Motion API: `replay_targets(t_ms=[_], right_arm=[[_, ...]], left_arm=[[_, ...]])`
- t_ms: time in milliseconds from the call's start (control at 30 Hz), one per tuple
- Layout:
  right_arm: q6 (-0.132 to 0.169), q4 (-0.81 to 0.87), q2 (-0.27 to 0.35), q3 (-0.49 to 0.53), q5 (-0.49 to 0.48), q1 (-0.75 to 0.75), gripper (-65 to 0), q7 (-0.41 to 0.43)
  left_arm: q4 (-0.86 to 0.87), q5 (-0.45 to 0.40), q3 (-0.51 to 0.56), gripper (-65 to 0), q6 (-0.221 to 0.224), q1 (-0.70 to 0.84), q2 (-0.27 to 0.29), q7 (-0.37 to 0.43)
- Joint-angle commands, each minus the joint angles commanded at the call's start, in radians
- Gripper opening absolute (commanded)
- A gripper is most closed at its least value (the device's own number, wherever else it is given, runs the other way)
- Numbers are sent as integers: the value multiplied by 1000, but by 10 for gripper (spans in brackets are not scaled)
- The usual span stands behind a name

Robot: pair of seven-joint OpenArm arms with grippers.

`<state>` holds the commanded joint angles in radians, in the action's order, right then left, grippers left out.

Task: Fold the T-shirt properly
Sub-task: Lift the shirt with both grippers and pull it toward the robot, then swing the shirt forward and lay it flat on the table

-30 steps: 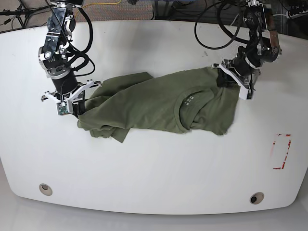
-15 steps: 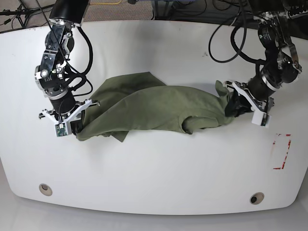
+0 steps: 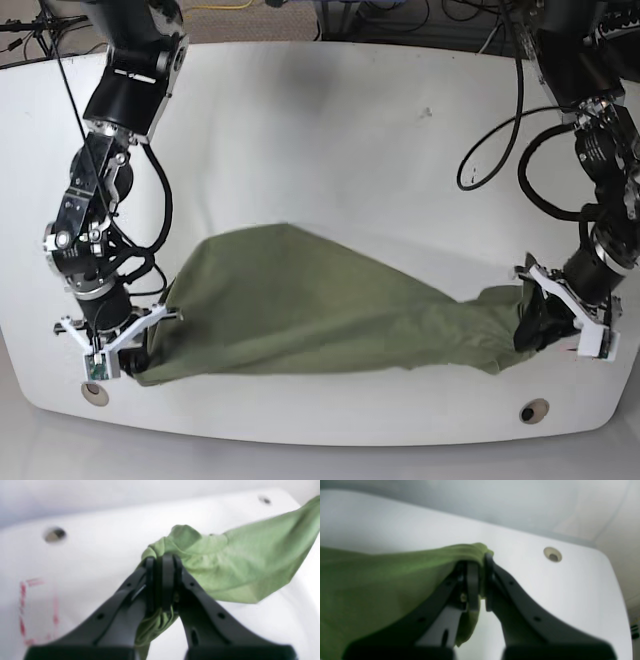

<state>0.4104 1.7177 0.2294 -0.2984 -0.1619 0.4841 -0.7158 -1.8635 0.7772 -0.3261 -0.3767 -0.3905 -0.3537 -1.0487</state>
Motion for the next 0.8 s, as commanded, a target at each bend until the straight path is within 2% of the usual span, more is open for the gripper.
replay_targets(t_ms=[267, 433, 700, 800], right_arm=[[5, -14, 35, 2, 0, 206, -621, -68], [5, -9, 61, 0, 0, 199, -621, -68], [5, 49, 44, -3, -8, -54, -621, -46], [5, 84, 5, -6, 0, -198, -621, 17]], left_arm=[[98, -2, 0, -650, 0, -196, -31, 0], [152, -2, 2, -650, 0, -215, -31, 0], [153, 2, 3, -650, 0, -48, -25, 0], [155, 2, 2, -650, 0, 48, -18, 2]])
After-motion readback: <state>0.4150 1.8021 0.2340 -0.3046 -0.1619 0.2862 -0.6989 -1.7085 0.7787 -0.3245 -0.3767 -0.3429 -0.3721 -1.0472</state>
